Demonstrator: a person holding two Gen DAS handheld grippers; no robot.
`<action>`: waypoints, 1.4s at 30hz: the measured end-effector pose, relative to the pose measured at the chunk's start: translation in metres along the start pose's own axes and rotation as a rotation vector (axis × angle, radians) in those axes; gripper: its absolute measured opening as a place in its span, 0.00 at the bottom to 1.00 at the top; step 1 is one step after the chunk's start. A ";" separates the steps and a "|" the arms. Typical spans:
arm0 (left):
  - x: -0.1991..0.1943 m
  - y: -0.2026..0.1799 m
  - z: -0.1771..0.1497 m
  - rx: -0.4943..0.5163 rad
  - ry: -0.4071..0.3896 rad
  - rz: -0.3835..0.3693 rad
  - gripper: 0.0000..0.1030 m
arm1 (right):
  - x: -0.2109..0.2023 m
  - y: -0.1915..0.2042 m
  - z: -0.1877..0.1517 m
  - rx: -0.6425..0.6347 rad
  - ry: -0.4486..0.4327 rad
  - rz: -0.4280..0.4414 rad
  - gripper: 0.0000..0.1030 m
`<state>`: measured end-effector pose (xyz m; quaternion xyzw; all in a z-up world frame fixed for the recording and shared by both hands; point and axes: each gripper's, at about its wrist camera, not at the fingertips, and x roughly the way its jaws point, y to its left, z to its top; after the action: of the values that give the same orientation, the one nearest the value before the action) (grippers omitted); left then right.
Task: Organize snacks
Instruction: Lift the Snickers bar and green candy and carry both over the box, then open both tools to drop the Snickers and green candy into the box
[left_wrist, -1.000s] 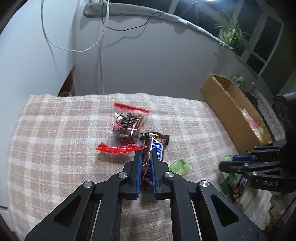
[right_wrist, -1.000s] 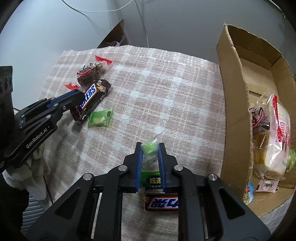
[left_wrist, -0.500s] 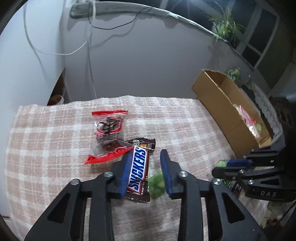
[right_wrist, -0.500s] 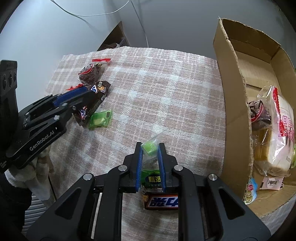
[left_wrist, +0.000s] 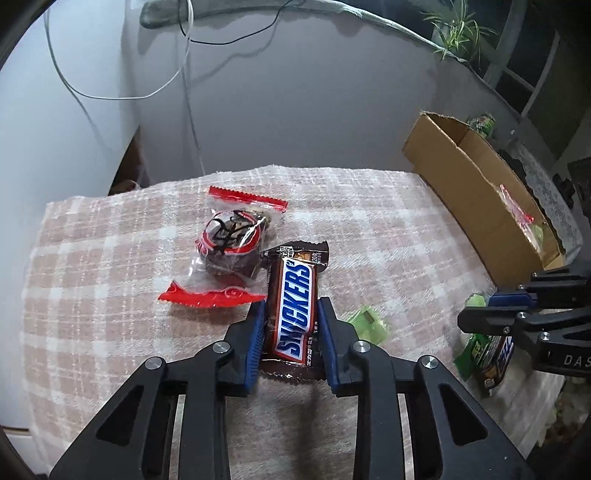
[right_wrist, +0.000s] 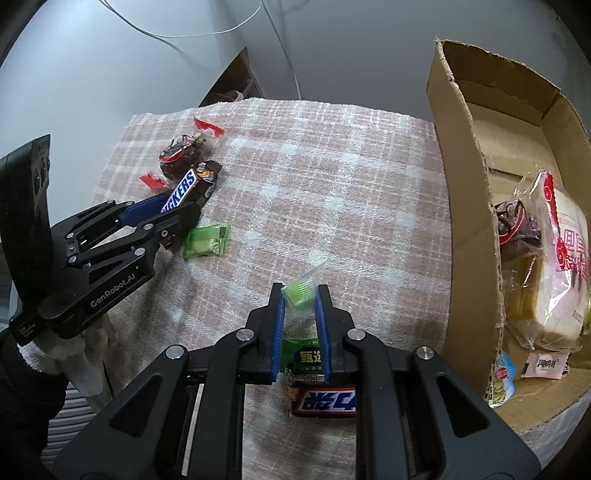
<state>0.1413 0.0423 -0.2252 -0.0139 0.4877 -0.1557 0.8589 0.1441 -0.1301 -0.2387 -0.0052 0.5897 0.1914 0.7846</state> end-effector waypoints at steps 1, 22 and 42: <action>-0.002 -0.001 0.001 -0.002 -0.006 -0.004 0.26 | -0.004 -0.001 0.000 0.002 -0.006 0.006 0.16; -0.044 -0.081 0.057 0.058 -0.126 -0.103 0.26 | -0.104 -0.061 0.017 0.064 -0.182 0.044 0.16; -0.006 -0.166 0.107 0.153 -0.126 -0.141 0.26 | -0.121 -0.171 0.058 0.181 -0.213 -0.073 0.16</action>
<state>0.1869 -0.1274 -0.1349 0.0077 0.4170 -0.2515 0.8734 0.2218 -0.3110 -0.1458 0.0646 0.5176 0.1081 0.8463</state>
